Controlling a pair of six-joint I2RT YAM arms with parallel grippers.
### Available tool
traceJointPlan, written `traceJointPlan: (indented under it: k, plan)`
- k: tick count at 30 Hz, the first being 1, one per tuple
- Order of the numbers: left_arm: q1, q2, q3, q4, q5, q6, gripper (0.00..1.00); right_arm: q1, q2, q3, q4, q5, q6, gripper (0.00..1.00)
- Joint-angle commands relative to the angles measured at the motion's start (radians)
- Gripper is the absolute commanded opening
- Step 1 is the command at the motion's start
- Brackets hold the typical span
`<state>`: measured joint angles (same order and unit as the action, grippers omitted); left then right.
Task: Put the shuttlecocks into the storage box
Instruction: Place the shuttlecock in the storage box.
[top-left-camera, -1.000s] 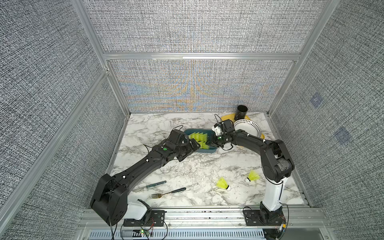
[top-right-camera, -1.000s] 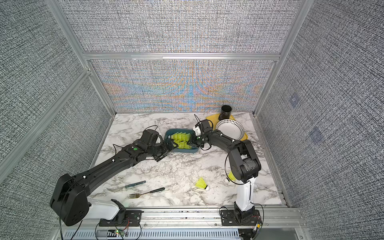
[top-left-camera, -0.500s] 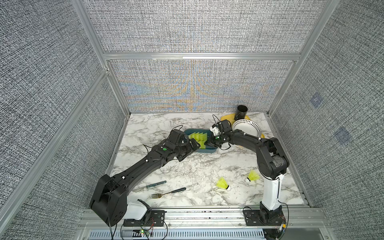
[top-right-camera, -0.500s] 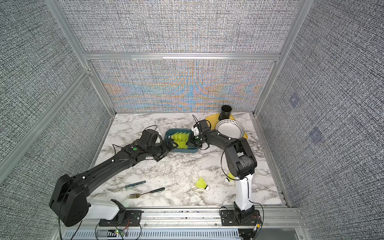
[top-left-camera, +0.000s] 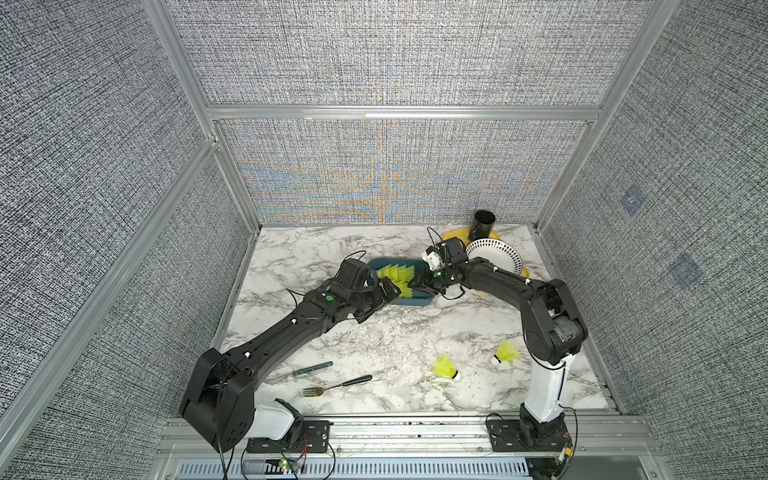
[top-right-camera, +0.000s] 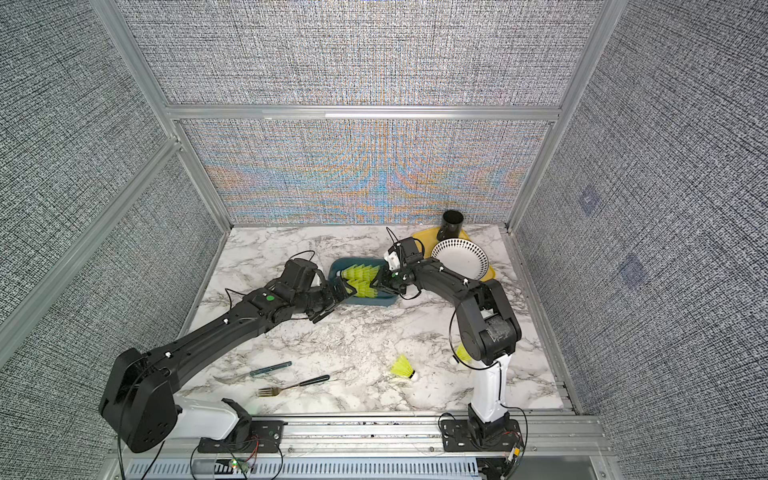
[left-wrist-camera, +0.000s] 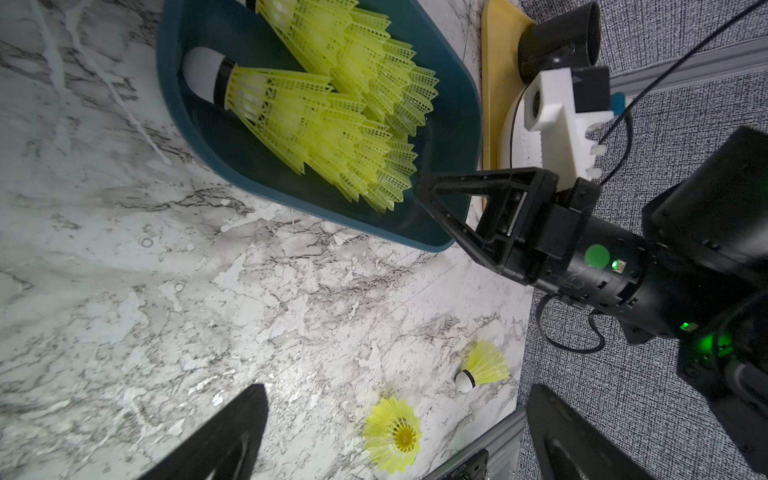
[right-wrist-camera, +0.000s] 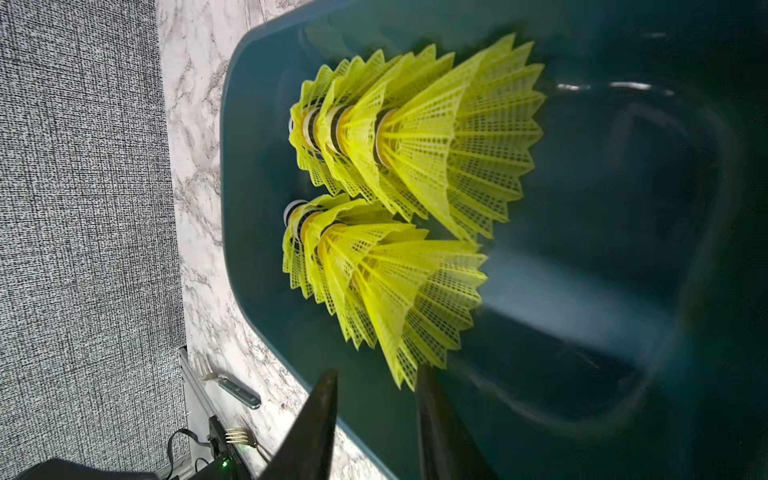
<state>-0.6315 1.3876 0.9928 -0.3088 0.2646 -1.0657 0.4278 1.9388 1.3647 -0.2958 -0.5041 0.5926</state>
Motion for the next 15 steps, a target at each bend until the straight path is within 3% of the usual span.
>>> traceJointPlan:
  k: [1,15]
  plan:
    - [0.001,-0.003,-0.007,0.005,0.004,0.013,1.0,0.001,-0.022,-0.001,-0.065,0.049,-0.025,0.36]
    - [-0.005,-0.009,0.003,-0.038,0.067,0.086,1.0,0.067,-0.222,0.008,-0.266,0.272,-0.147,0.37]
